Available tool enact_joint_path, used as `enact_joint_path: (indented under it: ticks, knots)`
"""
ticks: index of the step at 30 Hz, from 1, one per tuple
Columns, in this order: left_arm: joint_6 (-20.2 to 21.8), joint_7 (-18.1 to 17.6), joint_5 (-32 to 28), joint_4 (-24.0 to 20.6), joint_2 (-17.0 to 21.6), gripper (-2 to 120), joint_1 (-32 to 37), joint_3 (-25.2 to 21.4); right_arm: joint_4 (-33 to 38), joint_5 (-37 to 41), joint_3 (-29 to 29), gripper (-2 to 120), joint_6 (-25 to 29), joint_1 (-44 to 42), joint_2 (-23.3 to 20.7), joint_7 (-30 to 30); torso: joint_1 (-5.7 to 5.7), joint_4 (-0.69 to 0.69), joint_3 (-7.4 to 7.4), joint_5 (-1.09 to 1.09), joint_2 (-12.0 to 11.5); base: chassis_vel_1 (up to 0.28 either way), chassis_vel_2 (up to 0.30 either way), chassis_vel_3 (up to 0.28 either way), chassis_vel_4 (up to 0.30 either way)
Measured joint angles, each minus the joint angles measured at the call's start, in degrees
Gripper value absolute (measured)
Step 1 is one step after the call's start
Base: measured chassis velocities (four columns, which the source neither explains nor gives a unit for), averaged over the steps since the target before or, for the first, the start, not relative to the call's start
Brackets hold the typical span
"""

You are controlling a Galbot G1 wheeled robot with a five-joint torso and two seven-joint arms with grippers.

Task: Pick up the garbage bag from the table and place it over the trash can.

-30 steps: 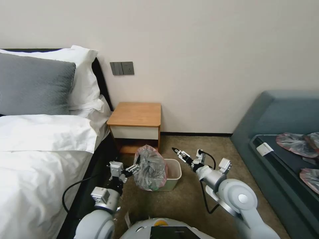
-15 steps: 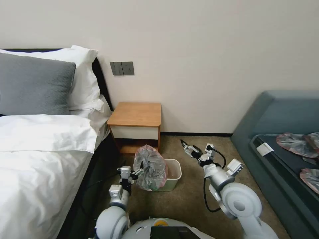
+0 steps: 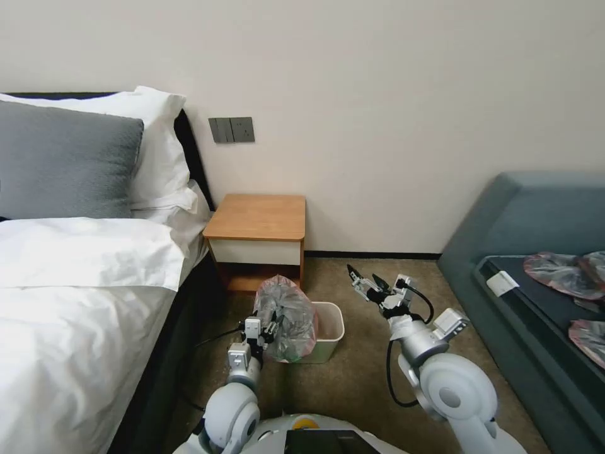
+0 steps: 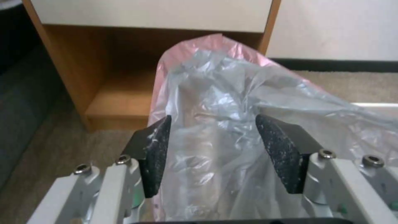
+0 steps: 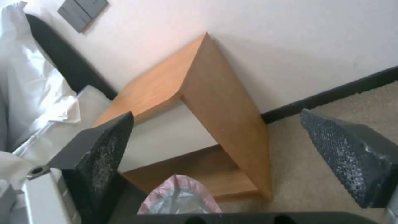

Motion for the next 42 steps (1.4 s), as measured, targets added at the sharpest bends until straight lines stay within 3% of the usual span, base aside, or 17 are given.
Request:
enact_joint_path:
  ticks: [8, 26, 42]
  knots:
    - [2.8, -1.6, -1.9, 1.4, 0.5, 56, -1.8, 0.4, -0.6, 0.0, -0.2, 100, -0.1, 0.0, 0.2, 0.0, 0.0, 0.0, 0.0, 0.0, 0.0, 0.0, 0.0, 0.0, 0.0]
    - [5.0, -2.3, -4.5, 4.2, 1.0, 52, -4.7, 0.2, -2.4, -0.2, -1.6, 100, -0.3, 0.8, 0.2, -0.3, 0.0, 0.01, 0.0, 0.0, 0.0, 0.0, 0.0, 0.0, 0.0]
    - [9.0, -3.9, -7.0, 6.1, 1.6, 50, -9.1, 2.8, -2.7, -0.1, -1.6, 100, -0.6, 0.6, 0.8, -0.3, 0.0, 0.0, 0.0, 0.0, 0.0, 0.0, 0.0, 0.0, 0.0]
